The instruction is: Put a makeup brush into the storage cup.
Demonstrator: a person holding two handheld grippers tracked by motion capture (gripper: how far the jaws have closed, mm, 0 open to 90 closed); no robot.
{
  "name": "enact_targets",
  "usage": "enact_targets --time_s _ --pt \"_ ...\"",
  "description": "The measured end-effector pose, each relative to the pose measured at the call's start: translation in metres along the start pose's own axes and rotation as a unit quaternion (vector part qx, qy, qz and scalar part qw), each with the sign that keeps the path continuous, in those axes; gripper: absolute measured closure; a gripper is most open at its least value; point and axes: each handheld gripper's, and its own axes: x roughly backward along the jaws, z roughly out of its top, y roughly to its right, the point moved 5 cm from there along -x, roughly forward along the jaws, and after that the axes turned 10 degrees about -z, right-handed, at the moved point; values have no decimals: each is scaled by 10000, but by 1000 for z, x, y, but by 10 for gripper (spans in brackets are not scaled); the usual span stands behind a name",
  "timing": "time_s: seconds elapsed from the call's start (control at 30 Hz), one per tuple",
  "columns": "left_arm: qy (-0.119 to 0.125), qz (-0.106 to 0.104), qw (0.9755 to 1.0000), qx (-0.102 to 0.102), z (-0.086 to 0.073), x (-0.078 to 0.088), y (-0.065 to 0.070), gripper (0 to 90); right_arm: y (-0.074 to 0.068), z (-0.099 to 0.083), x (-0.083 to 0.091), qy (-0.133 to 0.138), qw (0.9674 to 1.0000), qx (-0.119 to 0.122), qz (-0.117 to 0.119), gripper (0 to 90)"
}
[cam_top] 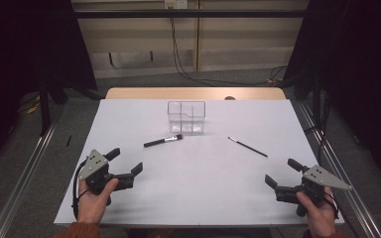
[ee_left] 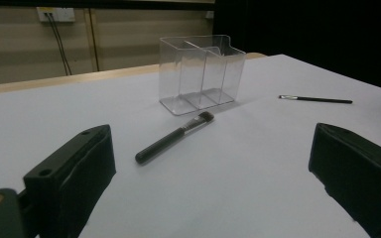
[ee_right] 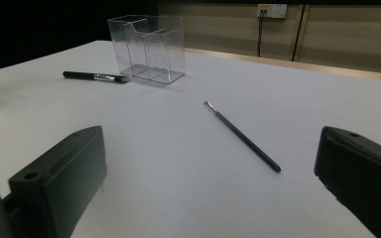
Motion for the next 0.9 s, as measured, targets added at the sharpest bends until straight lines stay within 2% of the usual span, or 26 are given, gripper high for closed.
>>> enact_targets --time_s 0.23,0.53,0.57,0.67,0.73,0.9 --pt "83 -51 9997 -221 13 -16 1 51 1 0 -1 -5 10000 -16 -12 0" --pt "142 -148 9995 -222 23 -28 -4 30 0 0 -1 3 10000 -3 -13 0" --pt "90 -262 9994 -185 25 -32 -2 18 0 0 -1 2 10000 17 -11 0" --pt "6 -272 9994 -211 27 -38 -1 25 0 0 -2 -1 10000 -2 -6 0" --pt "73 -334 9992 -188 29 -43 0 19 -1 0 -2 1 10000 -2 18 0" --pt "-32 -339 9988 -351 31 -53 2 16 -1 0 -2 -2 10000 1 37 0"
